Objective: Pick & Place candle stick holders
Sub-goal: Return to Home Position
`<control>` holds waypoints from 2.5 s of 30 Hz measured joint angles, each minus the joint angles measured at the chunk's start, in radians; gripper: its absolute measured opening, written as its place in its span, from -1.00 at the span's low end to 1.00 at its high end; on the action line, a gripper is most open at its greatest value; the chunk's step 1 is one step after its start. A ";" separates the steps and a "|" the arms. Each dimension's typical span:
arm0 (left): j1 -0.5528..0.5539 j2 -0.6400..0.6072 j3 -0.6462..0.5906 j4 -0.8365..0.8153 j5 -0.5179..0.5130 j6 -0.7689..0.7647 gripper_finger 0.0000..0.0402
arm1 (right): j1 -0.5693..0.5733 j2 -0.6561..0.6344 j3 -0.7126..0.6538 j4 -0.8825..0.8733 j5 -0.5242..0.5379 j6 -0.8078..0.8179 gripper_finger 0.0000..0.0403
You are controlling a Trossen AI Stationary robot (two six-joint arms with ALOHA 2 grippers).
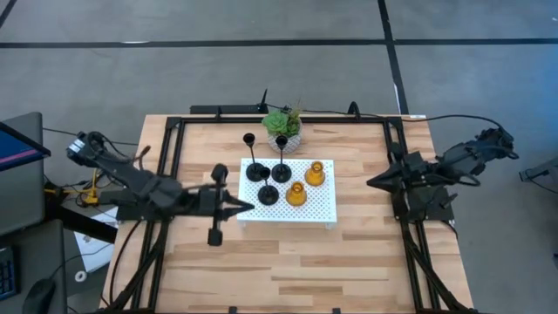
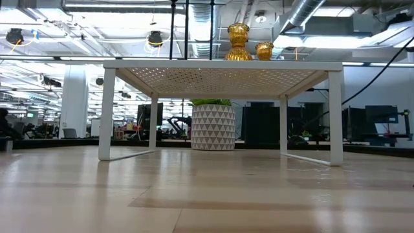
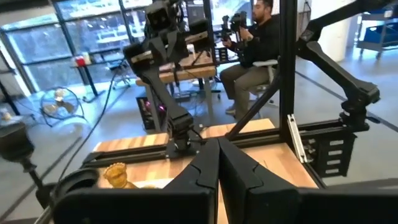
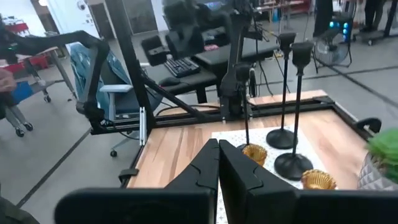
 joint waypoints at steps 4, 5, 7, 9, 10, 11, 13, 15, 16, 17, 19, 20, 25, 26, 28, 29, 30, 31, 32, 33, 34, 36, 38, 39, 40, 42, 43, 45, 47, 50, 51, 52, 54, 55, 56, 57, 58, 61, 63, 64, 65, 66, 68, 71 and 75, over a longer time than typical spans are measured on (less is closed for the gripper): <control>0.069 -0.055 0.000 -0.084 0.103 -0.028 -0.98 | 0.000 -0.051 0.000 -0.001 -0.001 -0.053 -1.00; 0.081 -0.075 0.000 -0.115 0.124 -0.037 -0.98 | 0.000 -0.067 0.000 -0.002 -0.001 -0.070 -1.00; 0.100 -0.117 0.000 -0.180 0.159 -0.060 -0.98 | 0.000 -0.099 0.000 -0.002 -0.001 -0.099 -1.00; 0.107 -0.162 0.000 -0.243 0.171 -0.079 -0.98 | -0.001 -0.127 0.001 -0.002 0.000 -0.129 -1.00; 0.108 -0.186 0.000 -0.272 0.171 -0.080 -0.98 | 0.000 -0.140 -0.002 -0.001 -0.001 -0.141 -1.00; 0.108 -0.212 0.000 -0.304 0.171 -0.080 -0.98 | 0.000 -0.155 -0.007 0.000 0.000 -0.149 -1.00; 0.108 -0.259 0.000 -0.364 0.171 -0.080 -0.98 | -0.001 -0.188 -0.026 0.000 0.002 -0.151 -1.00; 0.108 -0.307 0.000 -0.425 0.172 -0.080 -0.97 | -0.001 -0.218 -0.052 -0.002 0.005 -0.152 -1.00; 0.108 -0.328 0.000 -0.453 0.172 -0.080 -0.97 | -0.001 -0.231 -0.067 -0.001 0.007 -0.152 -1.00; 0.108 -0.348 -0.003 -0.470 0.172 -0.080 -0.97 | 0.000 -0.246 -0.084 -0.001 0.013 -0.151 -1.00; 0.108 -0.387 -0.020 -0.483 0.173 -0.080 -0.98 | -0.001 -0.276 -0.116 -0.003 0.034 -0.152 -1.00; 0.108 -0.406 -0.032 -0.485 0.181 -0.080 -0.98 | 0.000 -0.290 -0.131 -0.001 0.043 -0.151 -1.00; 0.107 -0.499 -0.114 -0.487 0.225 -0.083 -0.97 | 0.000 -0.362 -0.200 0.051 0.053 -0.152 -1.00; 0.107 -0.518 -0.131 -0.487 0.225 -0.084 -0.97 | 0.000 -0.374 -0.210 0.067 0.053 -0.151 -1.00; 0.107 -0.555 -0.164 -0.486 0.227 -0.096 -0.98 | 0.000 -0.399 -0.231 0.084 0.053 -0.152 -1.00; 0.107 -0.573 -0.179 -0.484 0.232 -0.105 -0.98 | 0.000 -0.412 -0.242 0.092 0.053 -0.151 -1.00; 0.108 -0.594 -0.197 -0.485 0.234 -0.108 -0.98 | 0.000 -0.424 -0.251 0.098 0.053 -0.152 -1.00; 0.107 -0.614 -0.213 -0.486 0.234 -0.110 -0.98 | 0.000 -0.437 -0.260 0.096 0.054 -0.152 -1.00; 0.107 -0.635 -0.230 -0.487 0.234 -0.109 -0.98 | 0.000 -0.449 -0.267 0.092 0.057 -0.152 -1.00; 0.107 -0.655 -0.244 -0.487 0.234 -0.110 -0.97 | 0.000 -0.461 -0.277 0.101 0.064 -0.153 -1.00; 0.107 -0.675 -0.260 -0.485 0.234 -0.110 -0.97 | 0.000 -0.473 -0.289 0.111 0.076 -0.156 -1.00; 0.107 -0.717 -0.295 -0.484 0.234 -0.129 -0.98 | 0.000 -0.501 -0.317 0.127 0.091 -0.164 -1.00; 0.107 -0.754 -0.327 -0.483 0.235 -0.164 -0.98 | 0.000 -0.529 -0.345 0.136 0.098 -0.169 -1.00; 0.107 -0.771 -0.345 -0.481 0.238 -0.183 -0.98 | 0.000 -0.542 -0.360 0.144 0.098 -0.170 -1.00; 0.107 -0.786 -0.363 -0.482 0.247 -0.195 -0.98 | 0.000 -0.556 -0.379 0.160 0.098 -0.177 -1.00; 0.107 -0.809 -0.394 -0.483 0.257 -0.215 -0.98 | 0.000 -0.586 -0.419 0.202 0.097 -0.208 -1.00; 0.107 -0.817 -0.409 -0.480 0.257 -0.223 -0.97 | 0.000 -0.601 -0.442 0.232 0.097 -0.227 -1.00; 0.107 -0.826 -0.435 -0.466 0.257 -0.240 -0.97 | 0.000 -0.608 -0.486 0.307 0.098 -0.266 -1.00; 0.107 -0.824 -0.452 -0.454 0.257 -0.255 -0.97 | -0.001 -0.609 -0.516 0.327 0.097 -0.292 -1.00; 0.107 -0.821 -0.472 -0.448 0.257 -0.274 -0.97 | -0.001 -0.609 -0.549 0.359 0.107 -0.285 -1.00; 0.107 -0.821 -0.479 -0.436 0.257 -0.274 -0.97 | -0.001 -0.609 -0.563 0.348 0.110 -0.285 -1.00; 0.107 -0.821 -0.483 -0.429 0.257 -0.275 -0.97 | -0.001 -0.609 -0.573 0.344 0.110 -0.283 -1.00; 0.107 -0.822 -0.491 -0.411 0.257 -0.275 -0.97 | -0.001 -0.609 -0.579 0.379 0.104 -0.270 -1.00; 0.107 -0.822 -0.496 -0.399 0.256 -0.274 -0.96 | -0.001 -0.609 -0.584 0.400 0.094 -0.259 -1.00; 0.107 -0.822 -0.500 -0.393 0.256 -0.274 -0.96 | -0.001 -0.609 -0.595 0.405 0.070 -0.247 -1.00; 0.107 -0.821 -0.501 -0.394 0.256 -0.273 -0.96 | -0.001 -0.609 -0.609 0.405 0.043 -0.231 -1.00; 0.107 -0.821 -0.501 -0.394 0.256 -0.273 -0.96 | -0.001 -0.609 -0.620 0.406 0.016 -0.211 -1.00; 0.107 -0.821 -0.501 -0.389 0.253 -0.271 -0.96 | -0.001 -0.609 -0.654 0.452 -0.025 -0.150 -1.00; 0.107 -0.821 -0.501 -0.387 0.253 -0.270 -0.96 | -0.001 -0.609 -0.683 0.516 -0.053 -0.158 -1.00; 0.107 -0.821 -0.501 -0.386 0.253 -0.270 -0.96 | -0.001 -0.609 -0.697 0.569 -0.067 -0.183 -1.00; 0.107 -0.821 -0.501 -0.385 0.253 -0.270 -0.96 | -0.003 -0.609 -0.709 0.616 -0.079 -0.214 -1.00; 0.107 -0.821 -0.501 -0.383 0.253 -0.270 -0.96 | -0.005 -0.610 -0.719 0.658 -0.084 -0.249 -1.00; 0.107 -0.821 -0.501 -0.381 0.253 -0.270 -0.96 | -0.016 -0.610 -0.735 0.708 -0.083 -0.299 -1.00; 0.107 -0.821 -0.501 -0.373 0.253 -0.270 -0.96 | -0.043 -0.610 -0.754 0.718 -0.089 -0.294 -1.00; 0.108 -0.821 -0.501 -0.371 0.253 -0.273 -0.96 | -0.098 -0.610 -0.778 0.718 -0.151 -0.223 -1.00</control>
